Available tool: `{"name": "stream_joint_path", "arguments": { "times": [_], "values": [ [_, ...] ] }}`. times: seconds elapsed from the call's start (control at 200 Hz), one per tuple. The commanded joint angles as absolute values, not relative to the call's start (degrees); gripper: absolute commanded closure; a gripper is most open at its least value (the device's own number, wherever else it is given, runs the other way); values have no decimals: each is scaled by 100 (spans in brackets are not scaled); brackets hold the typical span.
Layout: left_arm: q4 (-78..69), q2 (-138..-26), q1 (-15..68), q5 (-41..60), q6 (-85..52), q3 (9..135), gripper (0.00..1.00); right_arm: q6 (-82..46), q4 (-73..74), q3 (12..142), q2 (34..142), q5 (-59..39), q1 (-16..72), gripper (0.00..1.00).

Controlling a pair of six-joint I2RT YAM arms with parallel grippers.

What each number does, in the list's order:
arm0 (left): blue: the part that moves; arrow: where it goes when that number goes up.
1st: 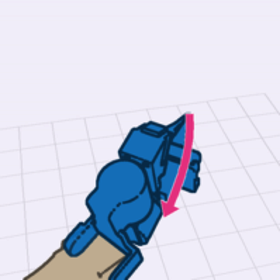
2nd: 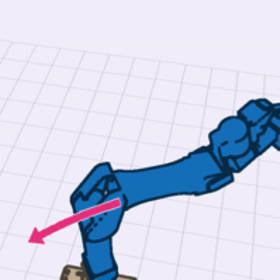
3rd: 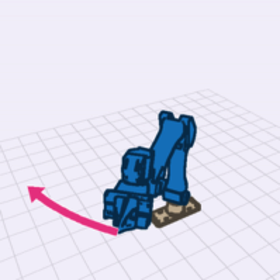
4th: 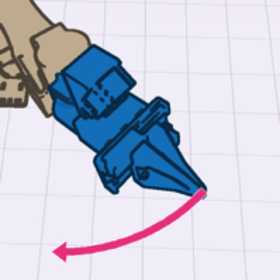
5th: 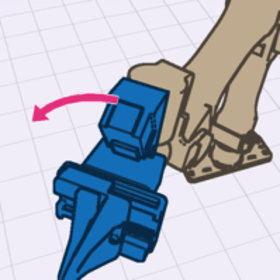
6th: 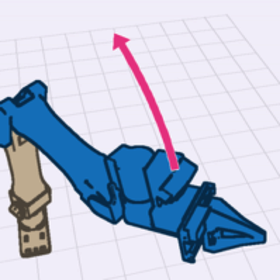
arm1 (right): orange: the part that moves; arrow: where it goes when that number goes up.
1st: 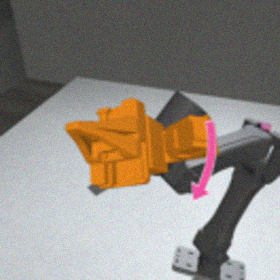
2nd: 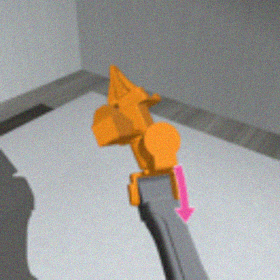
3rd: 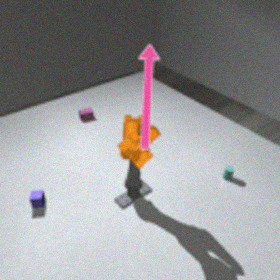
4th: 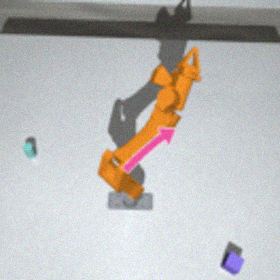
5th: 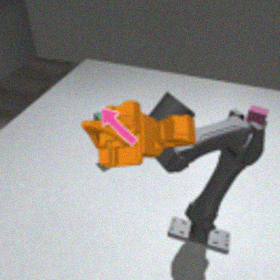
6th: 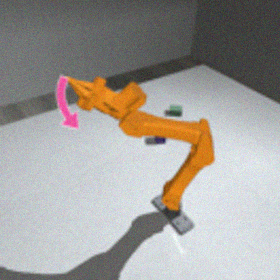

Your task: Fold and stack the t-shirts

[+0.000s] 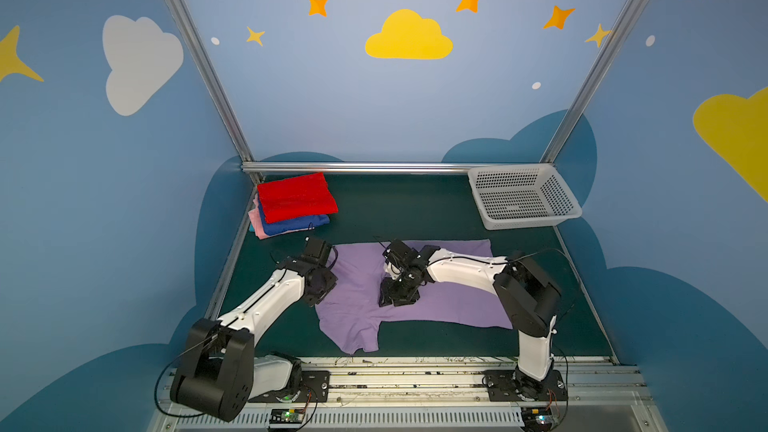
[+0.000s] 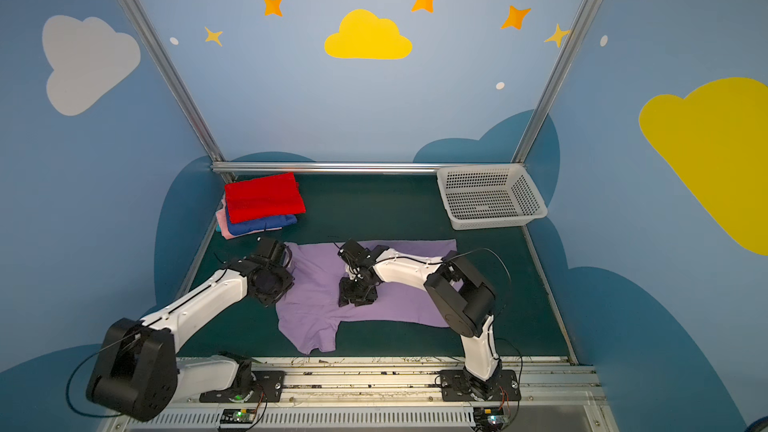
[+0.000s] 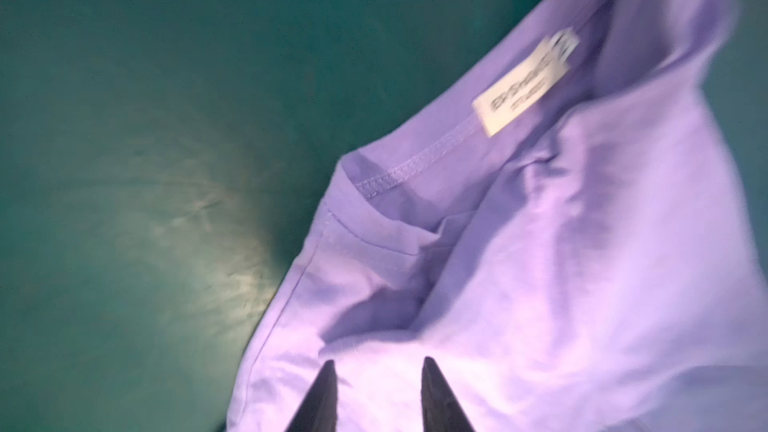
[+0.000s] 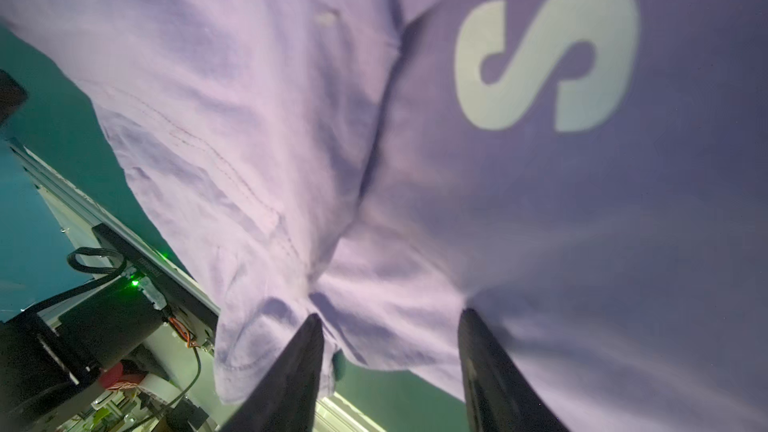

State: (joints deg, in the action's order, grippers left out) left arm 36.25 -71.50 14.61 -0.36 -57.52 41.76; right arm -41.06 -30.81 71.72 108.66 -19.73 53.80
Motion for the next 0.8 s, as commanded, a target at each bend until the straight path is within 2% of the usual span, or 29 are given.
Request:
{"name": "stream_joint_path", "arguments": {
  "times": [0.0, 0.095, 0.18, 0.29, 0.421, 0.541, 0.621, 0.721, 0.791],
  "values": [
    [3959, -6768, 1266, -641, -5674, 4512, 50, -3907, -3069, 6960, 10078, -1649, 5124, 48],
    [3549, -6846, 1014, -778, -5510, 4660, 35, -3702, -3208, 6642, 9435, -1371, 4690, 48],
    [3409, -7320, 900, -800, -5462, 4933, 33, -3507, -3431, 6363, 8956, -1174, 4086, 48],
    [3187, -8095, 827, -443, -5228, 5224, 40, -3344, -3609, 5959, 8491, -1231, 3161, 48],
    [2884, -8945, 813, -40, -5055, 5515, 53, -3184, -3800, 5647, 8247, -1392, 2205, 51],
    [2762, -9474, 813, 35, -5042, 5783, 54, -3111, -3926, 5493, 8374, -1653, 1526, 58],
    [2742, -9748, 792, 14, -5020, 5958, 54, -3145, -3920, 5361, 8534, -1781, 1180, 57],
    [2755, -10083, 748, -35, -4959, 6152, 56, -3205, -3779, 5168, 8706, -1779, 816, 50],
    [2760, -10329, 670, -36, -4911, 6246, 69, -3224, -3630, 5073, 8794, -1759, 593, 48]
  ]
}}
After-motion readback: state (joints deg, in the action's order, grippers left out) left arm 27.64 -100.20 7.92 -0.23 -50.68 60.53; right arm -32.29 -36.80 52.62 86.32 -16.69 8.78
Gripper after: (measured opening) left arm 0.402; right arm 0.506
